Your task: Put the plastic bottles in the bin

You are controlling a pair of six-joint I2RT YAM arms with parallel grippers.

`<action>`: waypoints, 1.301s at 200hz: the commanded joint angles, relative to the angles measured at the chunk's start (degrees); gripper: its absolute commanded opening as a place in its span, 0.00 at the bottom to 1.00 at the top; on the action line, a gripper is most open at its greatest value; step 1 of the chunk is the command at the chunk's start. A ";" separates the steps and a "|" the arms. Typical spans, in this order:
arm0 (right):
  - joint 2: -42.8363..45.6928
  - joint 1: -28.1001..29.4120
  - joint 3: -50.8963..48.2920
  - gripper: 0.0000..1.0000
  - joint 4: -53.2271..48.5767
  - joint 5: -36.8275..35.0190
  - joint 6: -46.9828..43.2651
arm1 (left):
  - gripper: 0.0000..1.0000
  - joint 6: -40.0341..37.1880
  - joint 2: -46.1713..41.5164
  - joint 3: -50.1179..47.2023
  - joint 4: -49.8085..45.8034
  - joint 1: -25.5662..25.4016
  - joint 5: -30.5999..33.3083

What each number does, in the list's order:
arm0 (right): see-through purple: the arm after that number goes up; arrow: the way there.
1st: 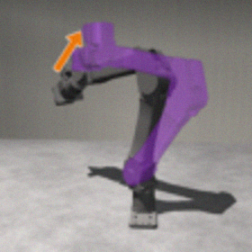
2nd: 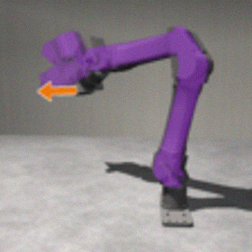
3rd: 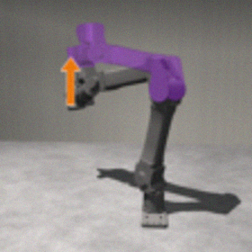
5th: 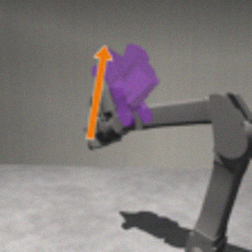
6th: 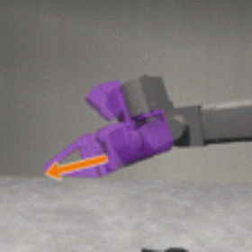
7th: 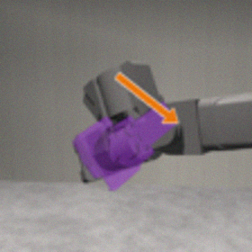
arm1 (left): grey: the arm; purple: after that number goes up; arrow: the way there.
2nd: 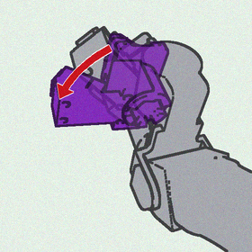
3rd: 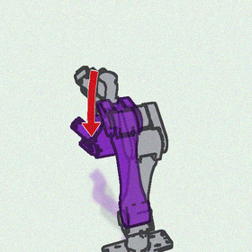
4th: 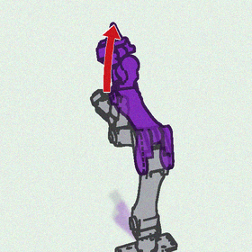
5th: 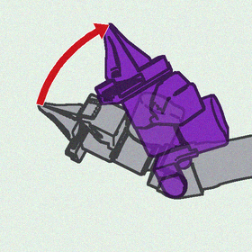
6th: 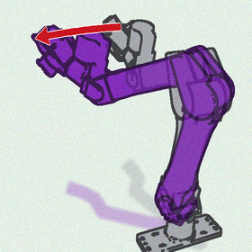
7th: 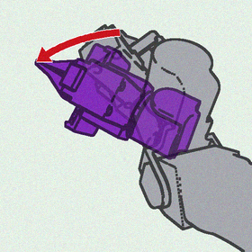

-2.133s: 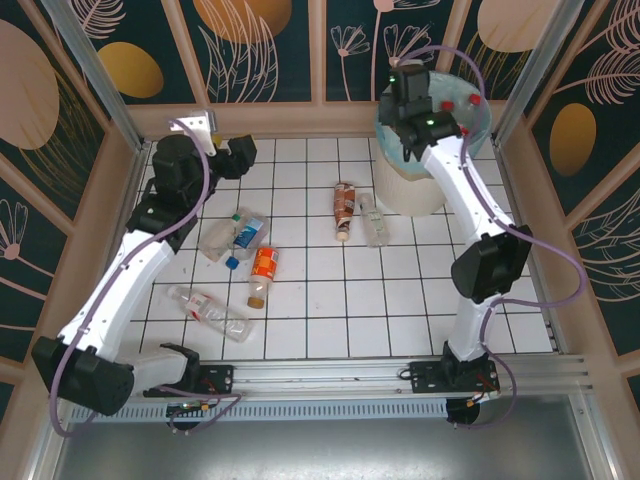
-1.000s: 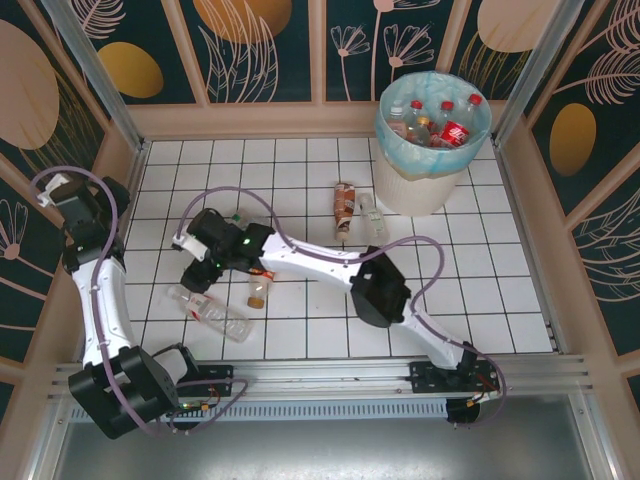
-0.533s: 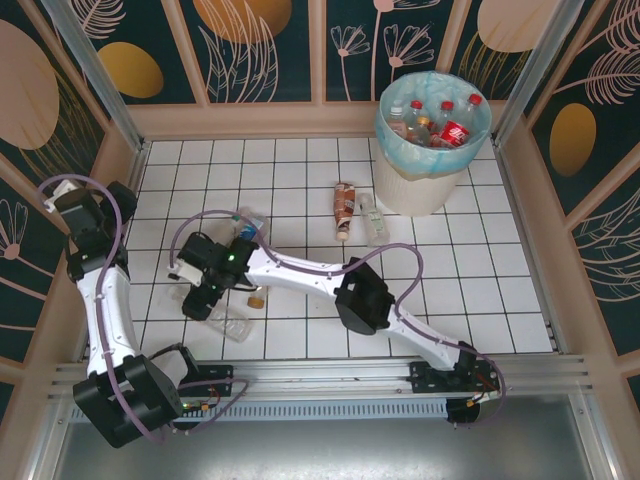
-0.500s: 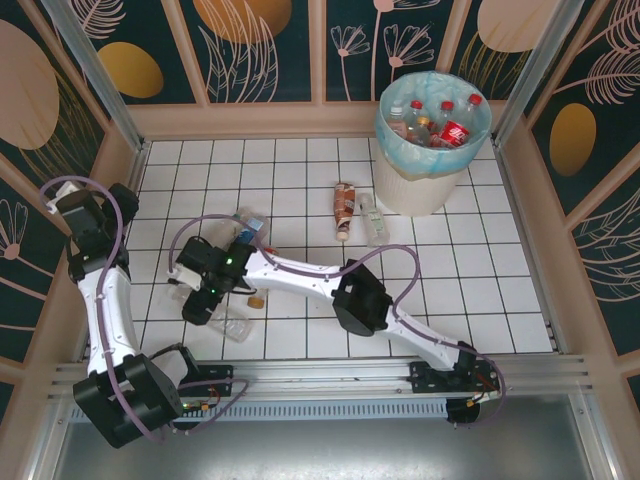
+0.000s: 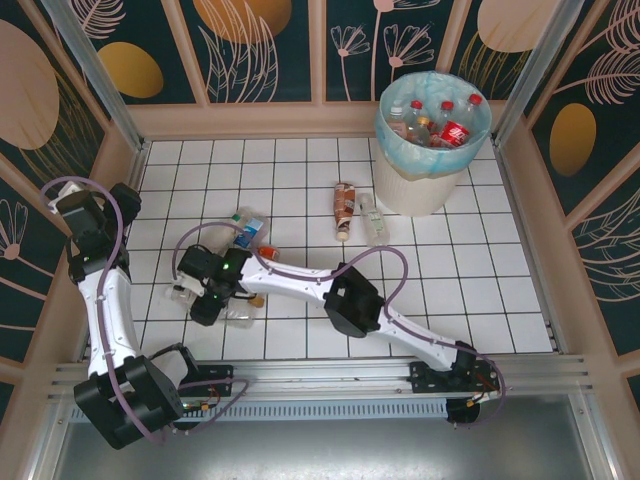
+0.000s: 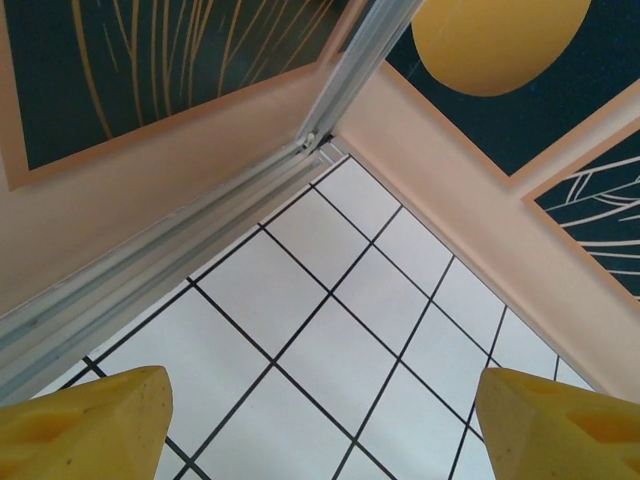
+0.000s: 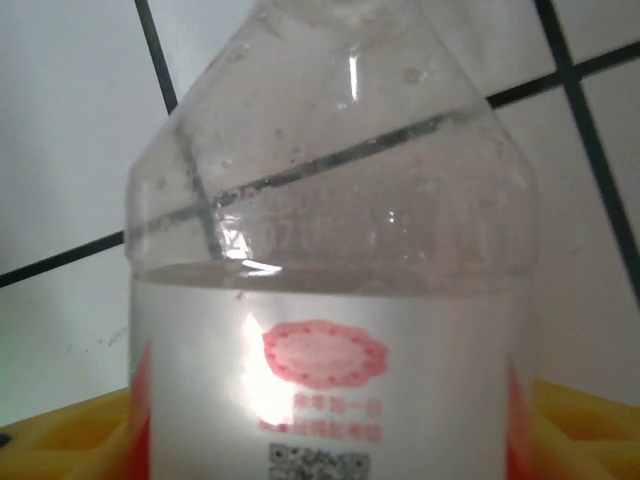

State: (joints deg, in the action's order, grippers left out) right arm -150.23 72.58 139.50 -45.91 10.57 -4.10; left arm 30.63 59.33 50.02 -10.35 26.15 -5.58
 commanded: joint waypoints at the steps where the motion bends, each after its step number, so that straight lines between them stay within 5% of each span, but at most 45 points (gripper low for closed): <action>1: 6.09 -1.88 1.62 0.61 0.41 1.22 1.50 | 0.79 0.83 -0.44 4.08 -0.15 0.12 -2.46; 67: 30.55 -11.67 -17.07 0.53 15.16 5.54 5.60 | 0.77 -0.47 1.46 19.86 -4.05 -2.33 -14.25; 119: 49.20 -24.46 -37.46 0.51 27.58 2.00 4.80 | 0.77 -1.42 7.49 31.24 -0.87 -19.76 -24.09; 159: 60.04 -30.95 -51.89 0.50 39.25 6.54 5.41 | 0.80 3.02 12.32 33.23 5.71 -31.06 -34.12; 204: 64.87 -31.90 -58.82 0.50 46.65 12.57 5.72 | 0.81 3.41 19.19 36.92 5.94 -42.24 -36.35; 260: 67.02 -31.84 -61.82 0.49 50.96 17.18 7.87 | 0.71 2.33 22.40 38.40 2.26 -44.48 -29.07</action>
State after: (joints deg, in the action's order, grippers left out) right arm -86.28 40.12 78.41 -2.07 23.09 2.66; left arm 33.08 80.88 87.05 -6.66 -17.80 -36.97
